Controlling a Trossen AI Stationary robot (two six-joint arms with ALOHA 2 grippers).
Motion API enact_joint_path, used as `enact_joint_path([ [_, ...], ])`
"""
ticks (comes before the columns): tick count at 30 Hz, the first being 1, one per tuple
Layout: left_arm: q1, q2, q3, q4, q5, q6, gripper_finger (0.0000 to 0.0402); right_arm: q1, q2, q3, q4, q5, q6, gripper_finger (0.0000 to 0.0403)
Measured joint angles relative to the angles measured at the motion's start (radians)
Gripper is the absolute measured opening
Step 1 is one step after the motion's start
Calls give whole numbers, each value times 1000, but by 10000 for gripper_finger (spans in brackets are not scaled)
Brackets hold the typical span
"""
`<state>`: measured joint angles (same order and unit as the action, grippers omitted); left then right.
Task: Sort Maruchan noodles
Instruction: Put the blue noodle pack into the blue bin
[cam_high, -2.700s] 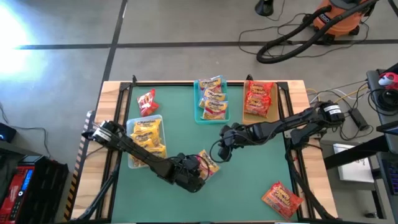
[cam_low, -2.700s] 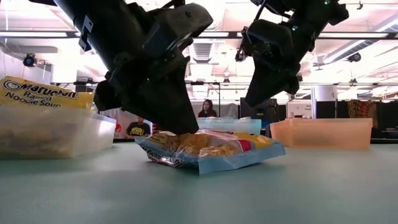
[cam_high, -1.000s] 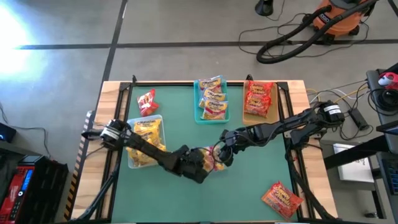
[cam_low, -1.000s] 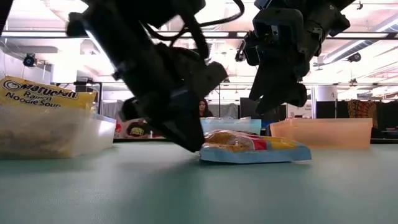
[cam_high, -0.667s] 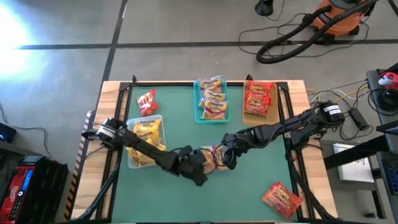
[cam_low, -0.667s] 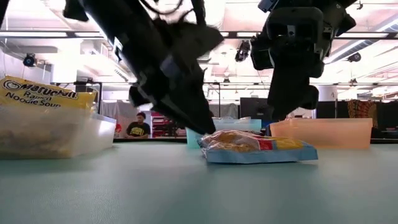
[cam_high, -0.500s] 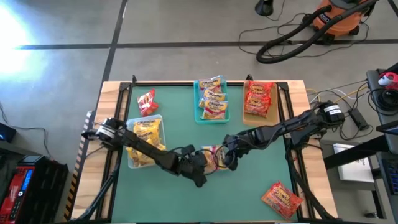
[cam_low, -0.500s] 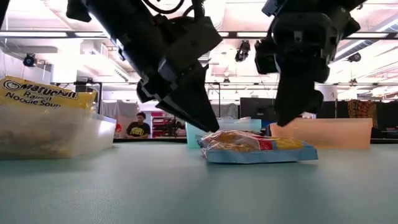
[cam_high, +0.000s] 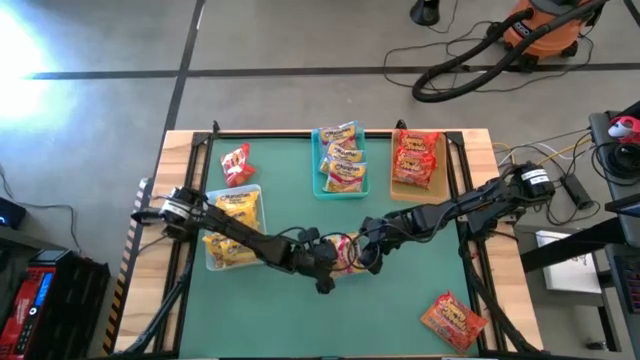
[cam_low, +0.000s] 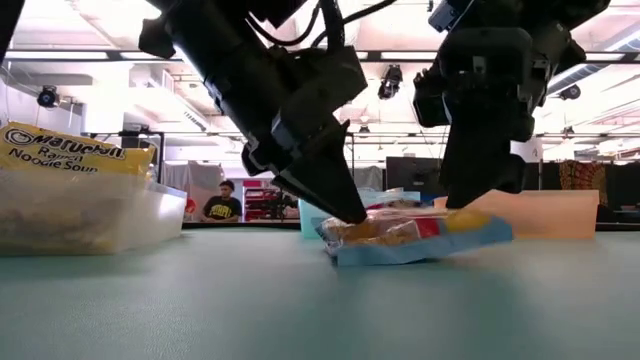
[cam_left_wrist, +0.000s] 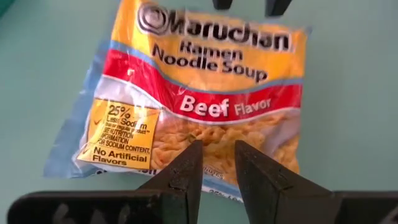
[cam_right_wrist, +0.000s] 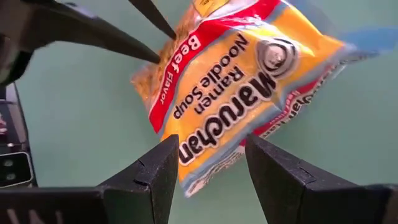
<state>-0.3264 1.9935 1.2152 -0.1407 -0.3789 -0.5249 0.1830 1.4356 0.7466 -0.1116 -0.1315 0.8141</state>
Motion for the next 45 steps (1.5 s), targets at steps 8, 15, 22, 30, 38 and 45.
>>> enact_joint_path([
  [8,10,41,-5,22,0,-8,76,11,-9,-1,19,140,32,175],
  [15,13,77,-7,32,-3,-34,76,16,-29,-1,-2,127,36,176],
  [22,14,68,-8,33,2,-36,76,13,-163,-2,-199,201,-1,181],
  [30,24,68,-9,34,11,-37,76,13,-233,-117,-5,286,90,188],
  [38,25,81,-11,34,19,-67,76,-15,-225,-321,338,230,252,188],
  [45,27,81,-12,32,24,-64,76,-23,-186,-411,530,208,321,188],
])
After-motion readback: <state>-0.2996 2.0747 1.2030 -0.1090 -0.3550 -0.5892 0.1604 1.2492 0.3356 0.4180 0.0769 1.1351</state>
